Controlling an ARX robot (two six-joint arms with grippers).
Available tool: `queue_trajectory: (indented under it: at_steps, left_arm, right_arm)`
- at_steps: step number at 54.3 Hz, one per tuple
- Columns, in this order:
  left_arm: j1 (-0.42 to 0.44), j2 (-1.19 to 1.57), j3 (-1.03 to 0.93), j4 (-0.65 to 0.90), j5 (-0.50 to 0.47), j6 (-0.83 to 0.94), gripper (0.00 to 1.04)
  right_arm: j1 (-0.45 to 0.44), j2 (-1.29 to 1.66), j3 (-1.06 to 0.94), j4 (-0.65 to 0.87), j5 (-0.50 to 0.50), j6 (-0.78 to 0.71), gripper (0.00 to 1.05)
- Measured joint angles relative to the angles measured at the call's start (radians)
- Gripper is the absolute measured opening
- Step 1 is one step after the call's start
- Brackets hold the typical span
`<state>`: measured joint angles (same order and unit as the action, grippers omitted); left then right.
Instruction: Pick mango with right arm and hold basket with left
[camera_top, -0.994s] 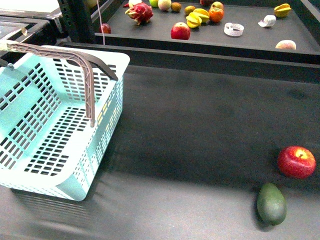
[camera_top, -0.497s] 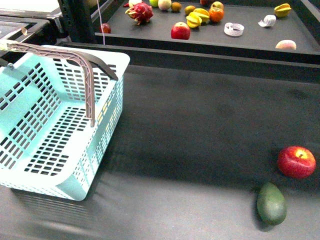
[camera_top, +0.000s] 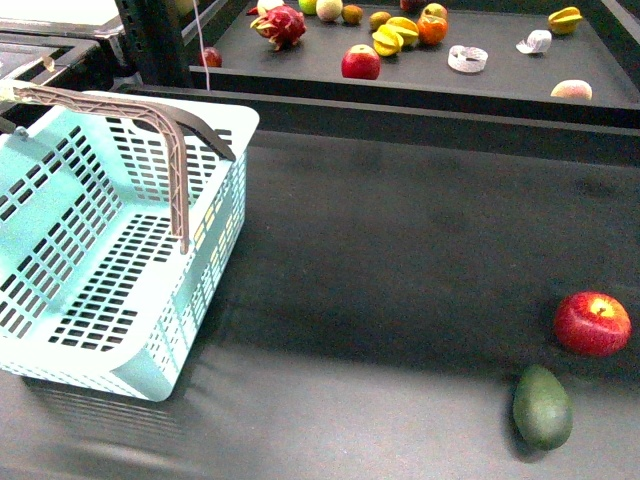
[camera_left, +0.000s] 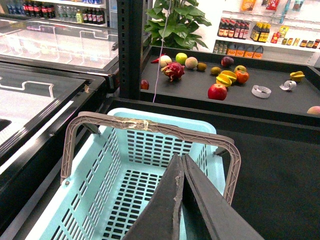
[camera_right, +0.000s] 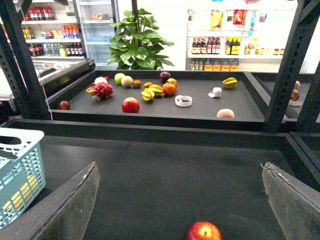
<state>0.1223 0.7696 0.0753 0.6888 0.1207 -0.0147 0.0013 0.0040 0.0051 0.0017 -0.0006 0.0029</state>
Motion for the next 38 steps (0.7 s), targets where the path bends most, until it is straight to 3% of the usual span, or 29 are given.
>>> queue_trajectory:
  at_steps: [5,9,13,38]
  left_arm:
    - [-0.023,-0.051,-0.029,-0.021,-0.023,0.004,0.04]
    - [-0.089,-0.082,-0.054,-0.027,-0.114,0.004,0.04]
    - [-0.118,-0.137,-0.055,-0.072,-0.113,0.007,0.04]
    - [-0.120,-0.452,-0.055,-0.367,-0.121,0.007,0.04]
  right_arm:
    - [0.000,0.000,0.000,0.000,0.000,0.000,0.97]
    - [0.000,0.000,0.000,0.000,0.000,0.000,0.97]
    - [0.000,0.000,0.000,0.000,-0.001,0.000,0.97]
    - [0.000,0.000,0.000,0.000,0.000,0.000,0.97]
